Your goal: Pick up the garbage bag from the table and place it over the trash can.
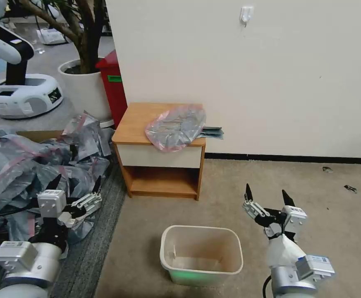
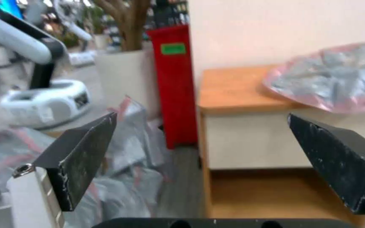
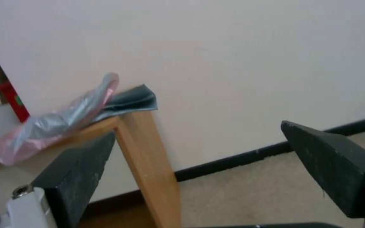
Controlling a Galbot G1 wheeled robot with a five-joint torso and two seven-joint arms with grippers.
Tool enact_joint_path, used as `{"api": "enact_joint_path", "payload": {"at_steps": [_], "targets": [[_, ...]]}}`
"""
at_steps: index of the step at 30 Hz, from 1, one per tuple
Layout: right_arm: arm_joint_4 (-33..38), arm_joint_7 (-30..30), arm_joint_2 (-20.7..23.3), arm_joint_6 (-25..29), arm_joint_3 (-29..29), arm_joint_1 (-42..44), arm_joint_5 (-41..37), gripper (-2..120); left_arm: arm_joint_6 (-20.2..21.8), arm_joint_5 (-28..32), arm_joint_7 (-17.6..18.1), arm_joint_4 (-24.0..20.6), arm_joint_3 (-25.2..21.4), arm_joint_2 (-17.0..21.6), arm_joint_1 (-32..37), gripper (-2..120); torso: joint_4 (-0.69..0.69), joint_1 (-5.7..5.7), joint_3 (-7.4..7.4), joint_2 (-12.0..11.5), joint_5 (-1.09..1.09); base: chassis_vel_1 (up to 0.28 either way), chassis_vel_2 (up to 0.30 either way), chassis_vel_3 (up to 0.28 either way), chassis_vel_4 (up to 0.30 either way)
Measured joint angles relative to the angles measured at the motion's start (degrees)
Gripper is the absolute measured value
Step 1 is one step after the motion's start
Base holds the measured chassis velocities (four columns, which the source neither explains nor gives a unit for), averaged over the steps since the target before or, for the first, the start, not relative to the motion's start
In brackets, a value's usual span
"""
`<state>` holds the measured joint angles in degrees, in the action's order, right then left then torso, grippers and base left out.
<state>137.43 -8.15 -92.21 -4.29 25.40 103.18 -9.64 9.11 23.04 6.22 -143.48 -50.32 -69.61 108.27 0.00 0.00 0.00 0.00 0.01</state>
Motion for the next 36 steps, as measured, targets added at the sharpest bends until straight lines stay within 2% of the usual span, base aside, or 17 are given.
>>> {"api": "enact_joint_path", "payload": {"at_steps": [8, 11, 15, 17, 19, 25, 29, 30, 33, 34, 36], "targets": [[-0.8, -0.6, 0.2, -1.7, 0.6, -3.3, -8.7, 100, -1.0, 1.1, -0.1, 0.1, -1.4, 0.4, 0.7, 100, 0.00, 0.00, 0.00, 0.0, -0.02, 0.000, 0.000, 0.000, 0.000], [-1.9, -1.1, 0.4, -2.8, 1.3, -6.1, -15.0, 100, -1.6, 5.0, -0.1, 0.1, -6.1, 1.7, 2.6, 100, 0.00, 0.00, 0.00, 0.0, 0.00, 0.000, 0.000, 0.000, 0.000], [-4.8, -1.6, 0.3, -3.9, 1.7, -10.0, -20.5, 100, -1.8, 6.2, -0.2, 0.2, -7.7, 2.1, 3.1, 100, -0.01, 0.00, 0.00, 0.0, -0.03, 0.000, 0.000, 0.000, 0.000], [-6.1, -1.6, 0.2, -4.1, 1.5, -11.2, -21.0, 100, -1.8, 6.3, -0.2, 0.2, -7.8, 2.2, 3.1, 100, 0.01, 0.00, 0.01, 0.0, 0.03, 0.000, 0.000, 0.000, 0.000], [-7.4, -1.6, 0.1, -4.0, 1.4, -12.3, -21.2, 100, -1.9, 6.3, -0.2, 0.2, -7.8, 2.2, 3.1, 100, 0.01, 0.00, 0.01, 0.0, -0.04, 0.000, 0.000, 0.000, 0.000], [-8.3, -1.6, 0.1, -4.0, 1.4, -13.0, -22.2, 100, -1.9, 7.0, -0.2, 0.2, -8.6, 3.2, 3.0, 100, -0.01, 0.00, 0.00, 0.0, -0.01, 0.000, 0.000, 0.000, 0.000], [-9.5, -3.5, 0.6, -4.7, 1.3, -15.9, -34.3, 100, -1.9, 7.1, -0.3, 0.2, -8.7, 3.3, 3.0, 100, 0.00, 0.00, 0.00, 0.0, -0.02, 0.000, 0.000, 0.000, 0.000], [-9.5, -3.5, 0.6, -4.7, 1.3, -15.9, -34.3, 100, -1.9, 7.1, -0.3, 0.2, -8.7, 3.3, 3.0, 100, 0.00, 0.00, 0.00, 0.0, -0.02, 0.000, 0.000, 0.000, 0.000], [-12.4, -7.1, 0.9, -5.1, 1.3, -21.4, -46.1, 100, -2.1, 7.1, -0.4, 0.2, -8.6, 3.2, 3.1, 100, 0.00, 0.00, 0.00, 0.0, -0.02, 0.000, 0.000, 0.000, 0.000], [-12.4, -7.1, 0.9, -5.1, 1.3, -21.4, -46.1, 100, -2.1, 7.1, -0.4, 0.2, -8.6, 3.2, 3.1, 100, 0.00, 0.00, 0.00, 0.0, -0.02, 0.000, 0.000, 0.000, 0.000], [-15.3, -9.8, 0.6, -5.1, 1.3, -26.5, -54.3, 100, -2.2, 7.1, -0.4, 0.2, -8.4, 3.1, 3.1, 100, 0.00, 0.00, 0.00, 0.0, -0.02, 0.000, 0.000, 0.000, 0.000]]}}
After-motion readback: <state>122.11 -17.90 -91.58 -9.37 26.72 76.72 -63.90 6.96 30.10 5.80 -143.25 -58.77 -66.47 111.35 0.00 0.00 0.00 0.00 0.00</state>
